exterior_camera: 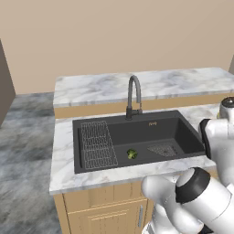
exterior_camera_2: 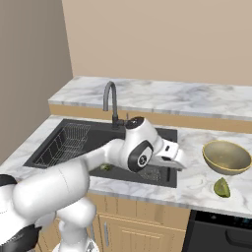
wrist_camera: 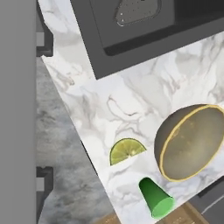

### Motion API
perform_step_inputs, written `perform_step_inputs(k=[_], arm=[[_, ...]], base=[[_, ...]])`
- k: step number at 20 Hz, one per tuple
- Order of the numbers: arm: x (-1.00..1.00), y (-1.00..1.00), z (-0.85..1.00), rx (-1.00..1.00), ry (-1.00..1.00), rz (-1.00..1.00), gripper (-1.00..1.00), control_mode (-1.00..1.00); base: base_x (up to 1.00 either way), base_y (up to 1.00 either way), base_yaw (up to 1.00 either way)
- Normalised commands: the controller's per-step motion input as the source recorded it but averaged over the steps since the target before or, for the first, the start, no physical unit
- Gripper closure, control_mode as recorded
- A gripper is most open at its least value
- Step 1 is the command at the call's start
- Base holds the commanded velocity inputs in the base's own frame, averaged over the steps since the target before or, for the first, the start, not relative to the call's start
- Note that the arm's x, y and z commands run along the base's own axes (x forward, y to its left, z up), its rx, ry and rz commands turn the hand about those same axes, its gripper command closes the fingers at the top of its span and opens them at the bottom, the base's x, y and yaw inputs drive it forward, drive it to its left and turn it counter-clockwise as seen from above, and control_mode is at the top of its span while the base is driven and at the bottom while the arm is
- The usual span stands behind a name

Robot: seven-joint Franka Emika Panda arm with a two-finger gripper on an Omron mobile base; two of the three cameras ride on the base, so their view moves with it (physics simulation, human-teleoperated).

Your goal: Remove the broccoli and lemon wedge from the sink. Then move the bowl and cup from the counter to the sink for washing.

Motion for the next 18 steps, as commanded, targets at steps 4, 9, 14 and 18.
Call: perform_step_inputs(k=[4, 9, 14, 18], arm=[[0.06, 0.23, 0.07, 0.26, 0.00, 0.10, -1.00, -1.00], [0.18, 0.26, 0.14, 0.20, 0.00, 0.10, -1.00, -1.00], [0.18, 0.29, 0.18, 0.11, 0.00, 0.04, -1.00, -1.00], [0.07, 0.36, 0.03, 0.05, 0.00, 0.00, -1.00, -1.00]], base=[[0.00, 0.00, 0.00], [0.00, 0.00, 0.00], [0.00, 0.00, 0.00], [0.00, 0.00, 0.00]])
